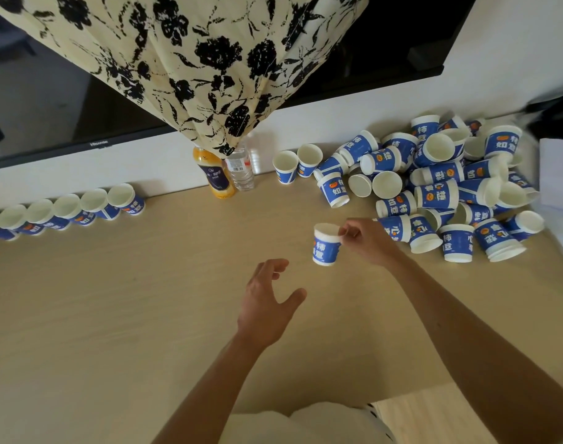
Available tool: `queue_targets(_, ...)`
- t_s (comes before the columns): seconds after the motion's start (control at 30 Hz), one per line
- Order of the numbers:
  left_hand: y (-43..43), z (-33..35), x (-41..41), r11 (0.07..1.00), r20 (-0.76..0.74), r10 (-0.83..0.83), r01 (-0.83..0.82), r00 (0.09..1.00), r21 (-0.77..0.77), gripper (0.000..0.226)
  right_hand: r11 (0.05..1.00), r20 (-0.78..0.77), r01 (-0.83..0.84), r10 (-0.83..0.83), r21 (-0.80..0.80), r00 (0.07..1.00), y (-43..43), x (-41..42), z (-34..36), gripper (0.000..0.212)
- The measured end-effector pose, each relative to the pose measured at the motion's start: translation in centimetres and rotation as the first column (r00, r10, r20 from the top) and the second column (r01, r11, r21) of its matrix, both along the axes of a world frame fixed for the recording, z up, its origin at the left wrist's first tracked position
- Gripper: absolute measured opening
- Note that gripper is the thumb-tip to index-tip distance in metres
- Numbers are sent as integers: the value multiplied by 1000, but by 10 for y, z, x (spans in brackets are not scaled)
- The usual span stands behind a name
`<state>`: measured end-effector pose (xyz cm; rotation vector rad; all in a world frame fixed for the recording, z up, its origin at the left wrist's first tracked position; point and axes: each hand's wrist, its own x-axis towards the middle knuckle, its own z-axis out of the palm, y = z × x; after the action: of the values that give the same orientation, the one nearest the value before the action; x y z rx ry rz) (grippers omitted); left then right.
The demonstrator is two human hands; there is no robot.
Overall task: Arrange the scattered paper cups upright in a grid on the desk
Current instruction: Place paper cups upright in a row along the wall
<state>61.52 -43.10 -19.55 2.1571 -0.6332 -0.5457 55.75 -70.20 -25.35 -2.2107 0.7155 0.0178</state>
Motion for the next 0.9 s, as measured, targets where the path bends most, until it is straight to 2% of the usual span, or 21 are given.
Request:
queue_targets(0.1, -6, 0, 6, 999, 15, 16, -17, 1000, 38, 62, 983, 156, -98, 74, 156, 985, 32, -10, 27, 15)
queue_targets(0.2, -11, 3, 10, 999, 10, 18, -18, 1000, 41, 74, 932, 239, -169, 94, 319, 966, 59, -16, 52, 13)
queue_targets(0.4, -15, 10, 11, 995, -14, 39, -40, 999, -87, 64, 871, 339, -223, 70, 438, 938, 76, -19, 73, 14)
queue_targets(0.5, -15, 12, 9, 992, -21, 64, -66, 998, -107, 61, 865, 333, -186, 23, 466, 943, 62, -17, 71, 32)
queue_targets(0.57, -13, 12, 9, 991, -23, 73, -75, 997, -109, 60, 935, 300, -51, -60, 352, 952, 42, -18, 55, 40)
queue_targets(0.63, -11, 12, 8, 991, -33, 76, -79, 997, -112, 61, 993, 220, 102, -114, 62, 969, 15, -22, 29, 44)
queue_targets(0.67, -9, 11, 7, 990, -36, 80, -83, 996, -111, 62, 985, 129, 129, -114, -115, 985, 0, -25, 15, 47)
queue_targets(0.73, -8, 10, 5, 990, -39, 85, -89, 996, -108, 61, 918, -105, 53, -102, -393, 989, -25, -32, -7, 56)
queue_targets(0.8, -7, 8, 2, 990, -44, 89, -93, 995, -107, 61, 858, -280, -72, -85, -509, 956, -40, -37, -23, 64)
queue_targets(0.9, -7, 7, 0, 990, -44, 90, -94, 995, -106, 62, 766, -382, -201, -63, -611, 922, -49, -40, -36, 69)
